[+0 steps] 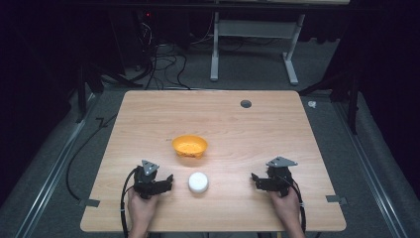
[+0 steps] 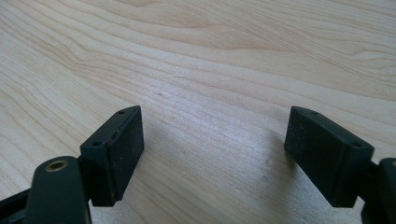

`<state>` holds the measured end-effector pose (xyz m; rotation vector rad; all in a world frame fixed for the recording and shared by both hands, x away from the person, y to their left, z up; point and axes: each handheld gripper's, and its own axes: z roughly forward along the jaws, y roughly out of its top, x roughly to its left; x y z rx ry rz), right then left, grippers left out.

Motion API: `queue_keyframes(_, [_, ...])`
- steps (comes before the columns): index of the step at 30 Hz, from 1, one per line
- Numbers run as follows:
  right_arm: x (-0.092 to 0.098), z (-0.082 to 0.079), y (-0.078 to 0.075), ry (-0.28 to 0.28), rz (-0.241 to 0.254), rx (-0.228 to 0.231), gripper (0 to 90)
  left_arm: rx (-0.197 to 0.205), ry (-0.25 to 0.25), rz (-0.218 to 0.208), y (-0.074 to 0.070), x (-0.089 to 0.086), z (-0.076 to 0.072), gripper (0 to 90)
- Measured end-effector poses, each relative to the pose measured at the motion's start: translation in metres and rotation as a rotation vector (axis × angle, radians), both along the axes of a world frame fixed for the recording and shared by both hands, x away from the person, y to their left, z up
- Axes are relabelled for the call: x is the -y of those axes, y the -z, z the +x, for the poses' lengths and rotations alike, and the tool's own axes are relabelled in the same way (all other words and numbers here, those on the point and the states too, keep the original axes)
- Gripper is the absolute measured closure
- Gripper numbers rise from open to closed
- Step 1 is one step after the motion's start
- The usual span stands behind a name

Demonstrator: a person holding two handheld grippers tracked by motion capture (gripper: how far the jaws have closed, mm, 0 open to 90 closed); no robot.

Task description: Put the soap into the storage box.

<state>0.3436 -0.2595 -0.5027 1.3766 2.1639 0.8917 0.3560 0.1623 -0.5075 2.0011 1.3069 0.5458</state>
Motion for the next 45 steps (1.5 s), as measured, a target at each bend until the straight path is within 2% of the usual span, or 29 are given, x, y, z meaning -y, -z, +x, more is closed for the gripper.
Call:
queue_keyframes(31, [0.0002,0.0002,0.0000,0.004,-0.001,0.000,20.7,-0.002,-0.037,-0.002,-0.0003,0.0009,0.0016,17.8])
queue_keyframes(34, [0.0002,0.0002,0.0000,0.003,-0.001,0.001,20.7,0.009,-0.045,0.004,-0.0002,0.0029,0.0024,17.8])
queue_keyframes(45, [0.0003,0.0002,0.0001,0.002,0.000,0.002,20.6,0.019,-0.012,-0.031,-0.0055,0.0048,-0.0012,17.2])
